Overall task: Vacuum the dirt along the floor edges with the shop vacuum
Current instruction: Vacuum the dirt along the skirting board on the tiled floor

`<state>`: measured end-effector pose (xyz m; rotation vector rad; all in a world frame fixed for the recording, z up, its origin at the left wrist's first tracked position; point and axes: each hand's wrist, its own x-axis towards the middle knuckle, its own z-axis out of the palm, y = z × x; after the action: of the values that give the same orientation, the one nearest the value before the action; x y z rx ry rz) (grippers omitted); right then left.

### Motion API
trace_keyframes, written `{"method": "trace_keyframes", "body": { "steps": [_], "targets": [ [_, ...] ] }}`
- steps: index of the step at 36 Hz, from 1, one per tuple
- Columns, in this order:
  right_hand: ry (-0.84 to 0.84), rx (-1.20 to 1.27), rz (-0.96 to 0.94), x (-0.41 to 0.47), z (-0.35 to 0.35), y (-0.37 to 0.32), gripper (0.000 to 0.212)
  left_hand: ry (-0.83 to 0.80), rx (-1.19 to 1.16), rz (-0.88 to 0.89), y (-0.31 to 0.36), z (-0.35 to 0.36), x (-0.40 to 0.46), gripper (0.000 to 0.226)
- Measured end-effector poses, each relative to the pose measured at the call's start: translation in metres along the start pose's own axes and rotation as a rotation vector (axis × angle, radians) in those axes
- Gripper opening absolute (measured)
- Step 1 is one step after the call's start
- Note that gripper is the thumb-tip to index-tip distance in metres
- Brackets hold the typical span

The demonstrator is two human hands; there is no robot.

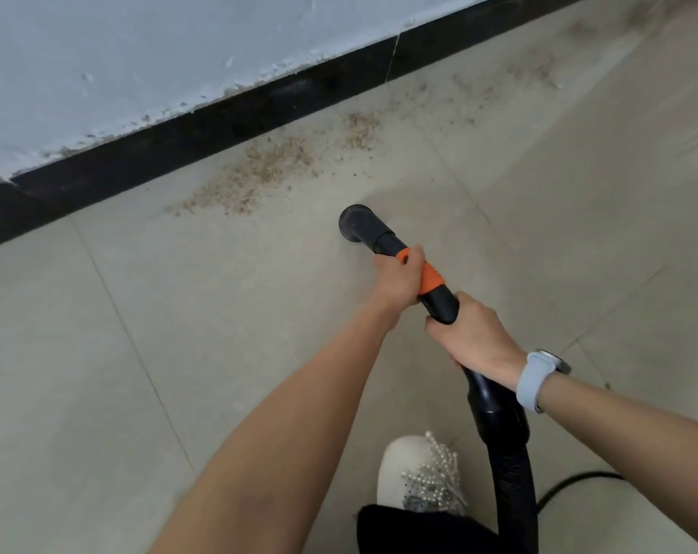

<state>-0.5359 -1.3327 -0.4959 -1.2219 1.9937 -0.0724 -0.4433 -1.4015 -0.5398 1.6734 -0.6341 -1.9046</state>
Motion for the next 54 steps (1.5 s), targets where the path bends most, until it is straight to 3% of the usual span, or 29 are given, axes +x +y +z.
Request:
{"method": "trace_keyframes", "body": {
  "steps": [5,8,15,30,43,48,54],
  "targets": [
    [-0.082,0.01,-0.059,0.005,0.016,-0.025,0.008,0.105,-0.05,0.056,0.002,-0.031,0.0,0.046],
    [-0.147,0.011,-0.116,0.007,0.032,-0.05,0.009,0.165,-0.09,0.109,0.005,-0.066,-0.005,0.016],
    [-0.264,-0.215,-0.269,0.0,0.07,-0.093,0.014,0.384,-0.206,0.154,-0.012,-0.133,-0.017,0.017],
    [-0.244,-0.365,-0.555,0.028,0.121,-0.187,0.02,0.544,-0.251,0.14,0.027,-0.232,0.0,0.02],
    [-0.229,-0.342,-0.491,0.041,0.102,-0.182,0.018,0.445,-0.23,0.129,0.035,-0.219,0.018,0.033],
    [-0.188,-0.327,-0.427,0.046,0.082,-0.162,0.019,0.364,-0.231,0.155,0.04,-0.188,0.024,0.018],
    [-0.101,-0.305,-0.355,0.06,0.066,-0.145,0.019,0.292,-0.172,0.165,0.052,-0.159,0.038,0.018]
  ]
}}
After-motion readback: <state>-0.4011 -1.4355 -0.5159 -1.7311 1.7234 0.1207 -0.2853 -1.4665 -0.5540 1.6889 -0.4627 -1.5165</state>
